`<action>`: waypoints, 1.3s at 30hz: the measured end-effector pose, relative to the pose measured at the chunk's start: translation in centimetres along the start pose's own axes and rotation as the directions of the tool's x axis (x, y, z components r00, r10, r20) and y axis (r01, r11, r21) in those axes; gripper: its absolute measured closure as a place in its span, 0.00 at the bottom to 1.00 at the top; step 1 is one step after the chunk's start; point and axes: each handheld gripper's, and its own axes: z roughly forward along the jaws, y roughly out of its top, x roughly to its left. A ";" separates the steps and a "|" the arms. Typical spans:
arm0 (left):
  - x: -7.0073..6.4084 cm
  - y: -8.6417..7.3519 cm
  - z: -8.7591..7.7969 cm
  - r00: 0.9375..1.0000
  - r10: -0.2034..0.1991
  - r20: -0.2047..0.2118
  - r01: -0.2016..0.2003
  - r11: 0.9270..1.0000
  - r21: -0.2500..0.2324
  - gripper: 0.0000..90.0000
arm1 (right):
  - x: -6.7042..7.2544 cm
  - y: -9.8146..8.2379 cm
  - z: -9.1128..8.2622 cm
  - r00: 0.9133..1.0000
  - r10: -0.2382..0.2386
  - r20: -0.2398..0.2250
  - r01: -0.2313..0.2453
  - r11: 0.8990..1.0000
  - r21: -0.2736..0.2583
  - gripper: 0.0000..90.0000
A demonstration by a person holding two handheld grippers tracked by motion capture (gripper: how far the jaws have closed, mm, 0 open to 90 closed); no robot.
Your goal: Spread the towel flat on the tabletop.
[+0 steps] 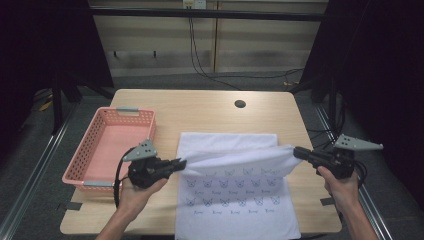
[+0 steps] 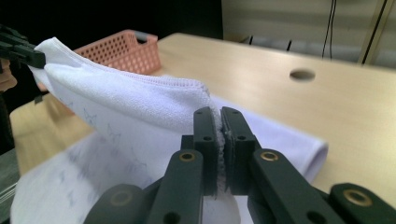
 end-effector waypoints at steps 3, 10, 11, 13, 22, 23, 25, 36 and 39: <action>-1.1 -2.2 1.1 0.999 0.002 0.049 -0.006 0.998 0.063 0.95 | -0.1 -2.5 -1.0 0.999 0.039 -0.018 -0.038 0.999 0.016 0.95; -2.0 -5.7 0.6 0.998 0.000 0.068 -0.009 0.990 0.139 0.94 | 2.7 -6.7 -2.8 0.995 0.044 -0.089 -0.035 0.995 0.096 0.94; -2.1 -6.4 0.4 0.998 -0.004 0.070 -0.007 0.988 0.152 0.93 | 3.2 -7.2 -2.9 0.995 0.031 -0.092 -0.019 0.992 0.128 0.93; -2.3 -7.4 0.2 0.997 -0.009 0.075 -0.005 0.984 0.181 0.92 | 4.0 -8.1 -3.0 0.994 0.014 -0.106 0.005 0.985 0.175 0.92; -3.9 -10.9 0.0 0.990 0.004 0.140 -0.048 0.948 0.314 0.85 | 6.1 -10.1 -3.1 0.982 -0.015 -0.187 0.081 0.933 0.349 0.83; -4.2 -11.2 -0.3 0.987 -0.015 0.163 -0.037 0.950 0.311 0.82 | 6.4 -10.1 -3.6 0.980 -0.010 -0.198 0.081 0.934 0.349 0.81; -4.8 -11.5 -0.6 0.983 0.003 0.181 -0.063 0.943 0.325 0.78 | 6.7 -10.1 -4.1 0.976 -0.008 -0.218 0.086 0.932 0.351 0.79; -4.4 -10.3 -2.0 0.975 -0.044 0.218 -0.014 0.966 0.257 0.71 | 5.9 -8.3 -0.7 0.987 0.002 -0.158 0.039 0.966 0.254 0.68; -1.8 -9.1 0.1 0.987 -0.093 0.134 0.060 0.971 0.232 0.75 | 4.6 -7.4 1.2 0.995 0.024 -0.098 0.001 0.971 0.240 0.65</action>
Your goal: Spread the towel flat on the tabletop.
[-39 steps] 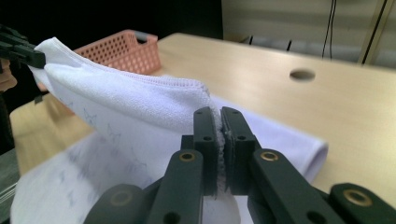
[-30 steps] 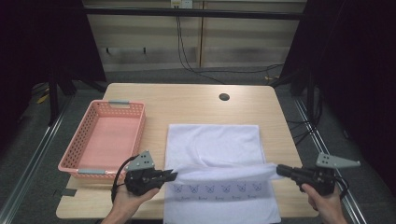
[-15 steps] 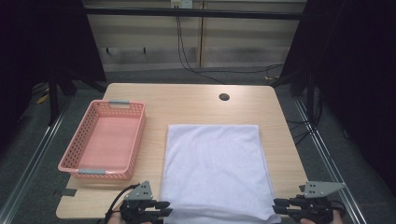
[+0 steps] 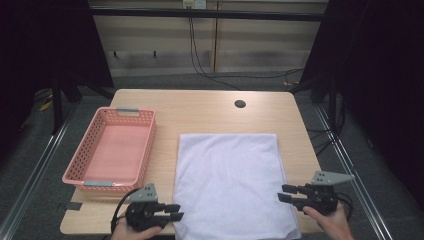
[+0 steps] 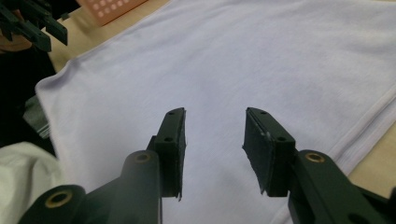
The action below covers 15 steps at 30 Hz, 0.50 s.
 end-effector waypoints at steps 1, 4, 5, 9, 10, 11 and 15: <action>0.7 0.5 0.5 1.000 0.005 -0.018 -0.005 1.000 0.005 0.75 | -0.4 0.3 0.4 1.000 0.006 0.008 -0.006 1.000 -0.002 0.64; 2.9 2.0 2.2 0.997 -0.050 -0.054 0.052 0.998 0.036 0.75 | -1.4 1.4 2.0 0.999 0.000 0.035 -0.001 1.000 0.020 0.62; 2.9 2.0 2.2 0.997 -0.050 -0.054 0.052 0.998 0.036 0.75 | -1.4 1.4 2.0 0.999 0.000 0.035 -0.001 1.000 0.020 0.62; 5.1 3.4 3.9 0.992 -0.049 -0.113 0.054 0.998 0.045 0.72 | -2.9 2.5 4.6 0.998 0.008 0.063 -0.012 0.999 0.053 0.62; 6.0 4.0 4.7 0.991 -0.028 -0.131 0.038 0.996 0.075 0.71 | -3.4 3.0 5.8 0.998 -0.003 0.066 -0.002 0.997 0.080 0.62; 6.0 4.0 4.7 0.991 -0.028 -0.131 0.038 0.996 0.075 0.71 | -3.7 3.2 6.3 0.997 -0.009 0.074 0.002 0.996 0.085 0.62; 7.6 4.9 5.9 0.979 -0.040 -0.199 0.053 0.997 0.058 0.63 | -4.7 3.9 7.7 0.996 -0.005 0.094 -0.004 0.995 0.100 0.61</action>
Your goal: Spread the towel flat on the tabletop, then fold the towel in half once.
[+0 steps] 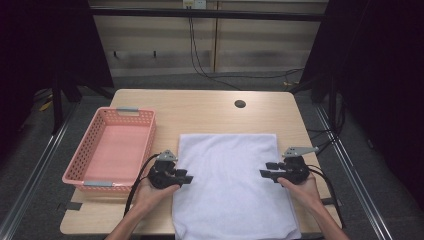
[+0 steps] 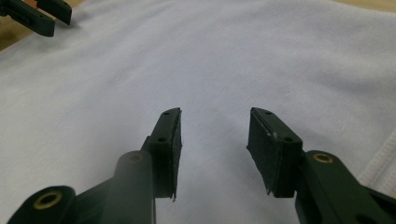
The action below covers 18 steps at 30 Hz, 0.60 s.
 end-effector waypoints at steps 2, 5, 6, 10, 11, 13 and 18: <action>0.1 0.4 0.5 0.998 0.010 -0.055 -0.011 1.000 -0.006 0.63 | -0.7 0.5 1.0 1.000 0.003 0.014 -0.003 1.000 0.011 0.61; 0.7 0.9 1.3 0.997 0.011 -0.070 -0.011 1.000 0.009 0.63 | -1.4 1.0 2.1 1.000 0.015 0.021 -0.016 1.000 0.027 0.59; 1.0 0.9 1.5 0.998 -0.006 -0.059 0.005 1.000 -0.003 0.61 | -1.6 1.1 2.4 0.999 0.014 0.034 -0.016 0.999 0.035 0.59; 1.2 0.7 1.6 0.998 -0.004 -0.070 0.004 1.000 0.000 0.63 | -2.2 1.1 3.2 0.998 0.010 0.061 -0.013 0.998 0.056 0.59; 0.9 0.6 1.7 0.997 0.014 -0.079 -0.014 1.000 -0.001 0.63 | -2.1 1.0 3.3 0.998 0.005 0.058 -0.009 0.997 0.070 0.59; 0.6 0.5 1.5 0.995 0.035 -0.088 -0.034 0.999 0.012 0.64 | -1.8 0.8 3.2 0.998 -0.005 0.060 0.000 0.997 0.075 0.59; -0.2 -0.6 0.9 0.999 0.042 -0.034 -0.041 0.999 0.010 0.67 | -1.0 -0.1 2.3 0.999 -0.017 0.050 0.012 0.996 0.089 0.59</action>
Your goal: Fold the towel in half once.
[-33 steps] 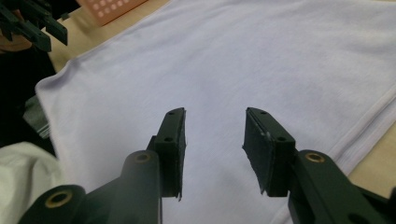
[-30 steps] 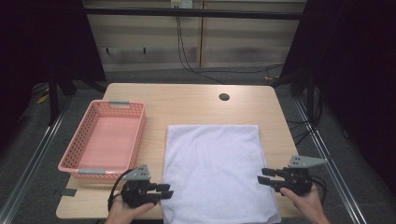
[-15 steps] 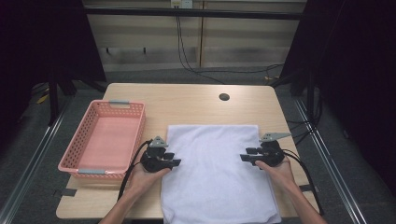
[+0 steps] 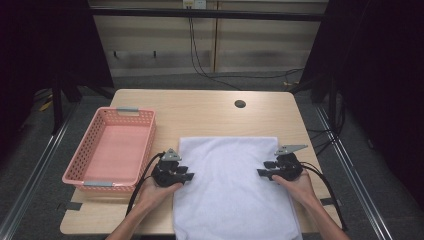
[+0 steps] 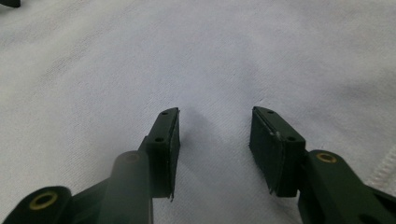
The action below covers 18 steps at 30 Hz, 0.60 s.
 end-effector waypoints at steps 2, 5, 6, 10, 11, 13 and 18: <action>-0.5 -0.6 -0.5 1.000 0.011 0.017 -0.011 1.000 0.008 0.70 | 0.4 -0.6 -0.5 1.000 -0.010 -0.007 0.010 1.000 0.008 0.59; -1.8 -1.4 -1.2 0.999 0.031 0.035 -0.032 0.999 0.028 0.70 | 1.3 -1.8 -1.6 0.999 -0.015 -0.028 0.015 1.000 0.016 0.60; -1.8 -1.4 -1.2 0.999 0.031 0.035 -0.032 0.999 0.028 0.70 | 1.5 -2.1 -1.8 0.999 -0.020 -0.027 0.020 1.000 0.012 0.60; -3.1 -2.1 -1.8 0.998 0.028 0.047 -0.030 0.999 0.040 0.70 | 2.4 -2.9 -2.6 0.999 -0.020 -0.040 0.021 0.999 0.025 0.60; -3.9 -2.7 -2.2 0.998 0.031 0.055 -0.034 0.998 0.052 0.70 | 3.1 -3.5 -3.1 0.998 -0.032 -0.048 0.034 0.999 0.031 0.60; -4.2 -2.9 -2.5 0.998 0.014 0.065 -0.018 0.998 0.059 0.70 | 3.4 -3.9 -3.4 0.998 -0.023 -0.059 0.025 0.999 0.034 0.60; -6.0 -4.8 -4.2 0.990 0.022 0.139 -0.036 0.995 0.093 0.70 | 5.4 -5.4 -4.9 0.992 -0.004 -0.124 0.013 0.997 0.074 0.60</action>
